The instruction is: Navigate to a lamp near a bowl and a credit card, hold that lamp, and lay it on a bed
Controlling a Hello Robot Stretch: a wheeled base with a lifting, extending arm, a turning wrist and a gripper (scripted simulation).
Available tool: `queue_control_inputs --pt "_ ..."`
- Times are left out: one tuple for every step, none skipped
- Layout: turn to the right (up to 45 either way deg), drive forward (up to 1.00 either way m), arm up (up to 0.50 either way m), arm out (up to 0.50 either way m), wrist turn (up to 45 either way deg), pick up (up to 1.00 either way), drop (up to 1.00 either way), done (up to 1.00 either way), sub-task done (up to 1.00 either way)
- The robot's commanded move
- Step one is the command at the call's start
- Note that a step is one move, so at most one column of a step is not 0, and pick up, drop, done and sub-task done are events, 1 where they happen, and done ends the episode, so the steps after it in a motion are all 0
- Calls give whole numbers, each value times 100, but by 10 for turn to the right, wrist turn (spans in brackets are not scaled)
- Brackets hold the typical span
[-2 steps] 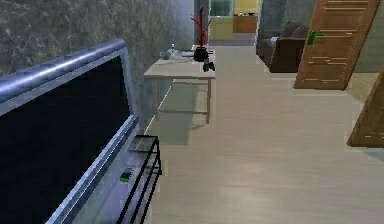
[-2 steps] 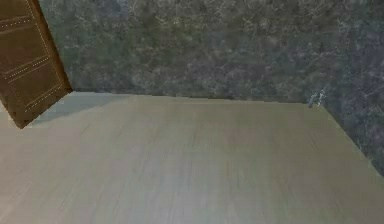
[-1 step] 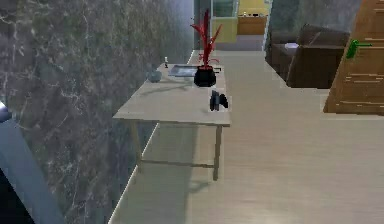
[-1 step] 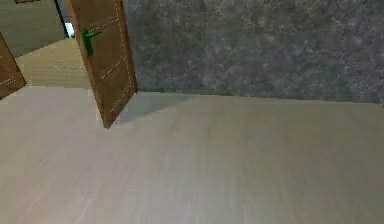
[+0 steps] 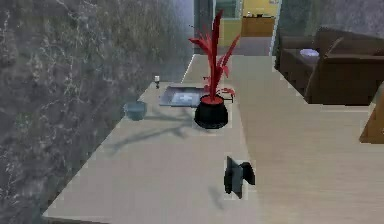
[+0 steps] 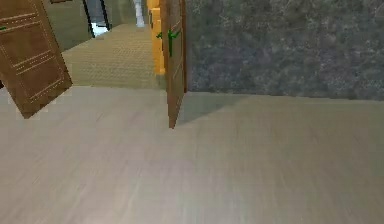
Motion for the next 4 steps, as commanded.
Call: queue_control_inputs --pt "450 0 0 0 0 0 0 0 0" --pt "450 0 0 0 0 0 0 0 0" --pt "300 0 0 0 0 0 0 0 0" --pt "30 0 0 0 0 0 0 0 0"
